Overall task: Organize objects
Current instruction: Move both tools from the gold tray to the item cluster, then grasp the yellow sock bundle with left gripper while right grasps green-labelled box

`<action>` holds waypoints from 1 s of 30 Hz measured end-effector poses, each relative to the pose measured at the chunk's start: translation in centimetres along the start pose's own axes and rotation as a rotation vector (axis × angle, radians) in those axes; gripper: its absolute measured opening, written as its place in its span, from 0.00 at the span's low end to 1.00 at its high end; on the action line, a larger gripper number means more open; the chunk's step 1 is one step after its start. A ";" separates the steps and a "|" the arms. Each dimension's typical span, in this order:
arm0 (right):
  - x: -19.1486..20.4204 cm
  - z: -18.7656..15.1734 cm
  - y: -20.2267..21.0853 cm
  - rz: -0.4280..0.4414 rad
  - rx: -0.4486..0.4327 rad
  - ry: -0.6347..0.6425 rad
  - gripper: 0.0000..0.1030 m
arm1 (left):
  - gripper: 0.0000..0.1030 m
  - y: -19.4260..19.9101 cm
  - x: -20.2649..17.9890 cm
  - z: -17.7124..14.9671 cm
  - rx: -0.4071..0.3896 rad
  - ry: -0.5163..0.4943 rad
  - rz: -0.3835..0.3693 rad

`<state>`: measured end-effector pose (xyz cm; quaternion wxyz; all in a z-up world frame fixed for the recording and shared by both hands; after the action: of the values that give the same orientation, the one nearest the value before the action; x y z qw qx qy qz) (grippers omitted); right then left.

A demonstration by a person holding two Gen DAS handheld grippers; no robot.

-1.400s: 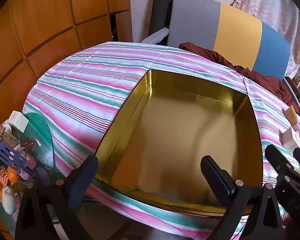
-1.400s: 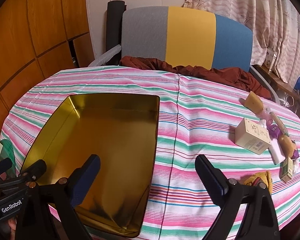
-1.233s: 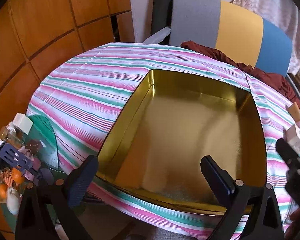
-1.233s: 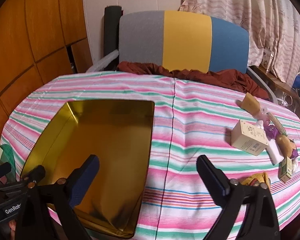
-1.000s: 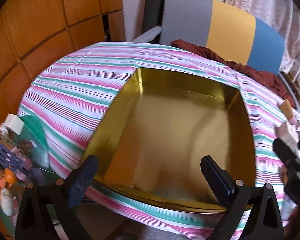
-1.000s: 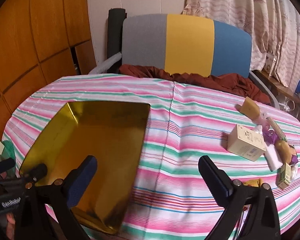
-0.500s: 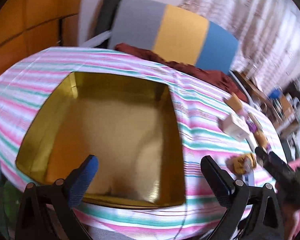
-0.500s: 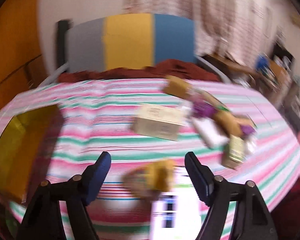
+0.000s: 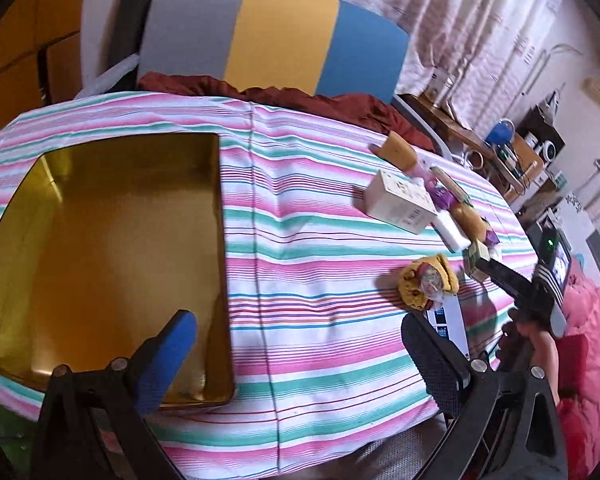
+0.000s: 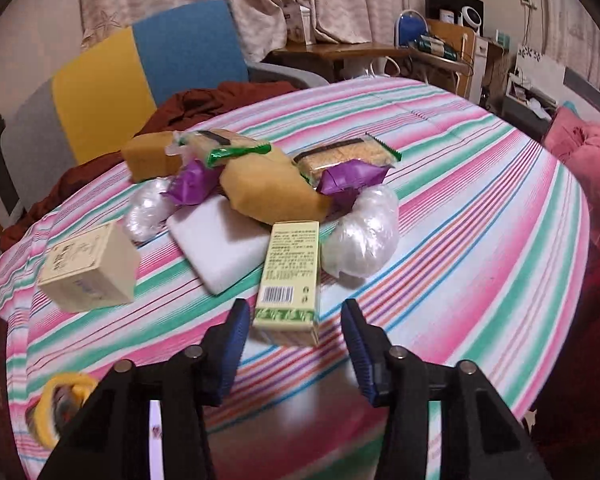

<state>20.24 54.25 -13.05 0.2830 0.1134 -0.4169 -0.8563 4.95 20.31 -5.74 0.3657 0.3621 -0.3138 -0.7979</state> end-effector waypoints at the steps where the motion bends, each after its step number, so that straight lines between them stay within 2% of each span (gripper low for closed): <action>1: 0.0 0.2 -0.3 0.006 -0.006 0.000 0.44 | 1.00 -0.1 -0.2 -0.1 0.003 -0.010 -0.003; 2: 0.1 0.3 -0.8 0.009 -0.005 0.004 0.43 | 1.00 -0.3 -0.6 -0.2 0.007 -0.020 -0.010; 6: 0.0 0.5 -2.3 0.017 0.016 -0.006 0.29 | 1.00 -1.5 -1.9 -0.4 0.021 -0.086 -0.007; 9: 0.2 0.1 -1.9 -0.013 -0.031 0.030 0.29 | 1.00 -2.4 -3.2 -0.7 0.045 -0.152 -0.013; 14: 0.1 -1.0 -1.1 0.010 -0.099 0.025 0.29 | 1.00 -4.5 -5.8 -0.8 0.092 -0.216 -0.066; 20: -0.1 -1.7 -0.6 0.034 -0.126 -0.005 0.29 | 1.00 -7.2 -10.1 -0.4 0.116 -0.292 -0.156; 23: -0.1 -1.9 -0.4 0.031 -0.127 -0.001 0.29 | 1.00 -9.0 -12.0 -0.2 0.139 -0.287 -0.180; 30: 0.0 -1.9 -0.6 0.019 -0.133 0.008 0.29 | 1.00 -12.7 -13.8 0.2 0.150 -0.288 -0.157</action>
<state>20.76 53.32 -14.73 0.2996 0.0940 -0.3587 -0.8790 6.74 38.40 -10.56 0.2255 0.2938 -0.3925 -0.8419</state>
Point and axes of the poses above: each gripper's, at about its wrist camera, not at the fingertips, and y roughly against the way its jaws point, x to its left, z to its top, the point moved 6 cm from there along -y, roughly the way its jaws point, and after that the axes turned 7 degrees about y, right-handed, at the moved point
